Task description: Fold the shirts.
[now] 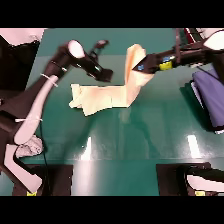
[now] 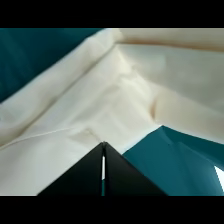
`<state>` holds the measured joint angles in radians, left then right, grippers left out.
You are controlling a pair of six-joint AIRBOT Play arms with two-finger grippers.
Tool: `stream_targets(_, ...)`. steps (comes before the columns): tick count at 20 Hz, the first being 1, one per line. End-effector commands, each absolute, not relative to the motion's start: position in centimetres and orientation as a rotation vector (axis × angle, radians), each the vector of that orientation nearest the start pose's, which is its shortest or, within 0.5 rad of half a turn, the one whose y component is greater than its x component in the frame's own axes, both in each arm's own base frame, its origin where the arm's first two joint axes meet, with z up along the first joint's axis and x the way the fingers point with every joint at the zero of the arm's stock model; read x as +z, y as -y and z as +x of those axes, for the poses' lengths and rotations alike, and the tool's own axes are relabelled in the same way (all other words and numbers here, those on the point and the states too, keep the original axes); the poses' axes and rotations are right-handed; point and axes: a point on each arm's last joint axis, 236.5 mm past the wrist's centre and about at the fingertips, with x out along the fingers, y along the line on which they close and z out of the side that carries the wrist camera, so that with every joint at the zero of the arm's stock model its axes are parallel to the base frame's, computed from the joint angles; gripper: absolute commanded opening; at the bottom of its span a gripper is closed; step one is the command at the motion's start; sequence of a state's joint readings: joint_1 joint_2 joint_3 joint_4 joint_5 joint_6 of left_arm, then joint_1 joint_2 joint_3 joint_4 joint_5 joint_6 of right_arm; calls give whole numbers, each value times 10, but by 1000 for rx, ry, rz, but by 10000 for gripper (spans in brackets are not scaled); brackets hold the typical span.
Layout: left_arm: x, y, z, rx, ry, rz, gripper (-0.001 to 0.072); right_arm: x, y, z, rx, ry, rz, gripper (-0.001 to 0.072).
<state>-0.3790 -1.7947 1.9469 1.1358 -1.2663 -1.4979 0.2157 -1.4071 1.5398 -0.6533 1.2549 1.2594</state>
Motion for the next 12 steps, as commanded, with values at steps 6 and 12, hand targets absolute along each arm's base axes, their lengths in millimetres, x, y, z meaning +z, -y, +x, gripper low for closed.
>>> stream_targets(6, 180, 81, 470, -249, -1026, 33, 27, 137, -379, 410, 1050, -966, 346, 12)
stream_targets(12, 205, 55, 453, -210, -1001, 30, 27, 101, -467, 424, 1092, -909, 339, 80)
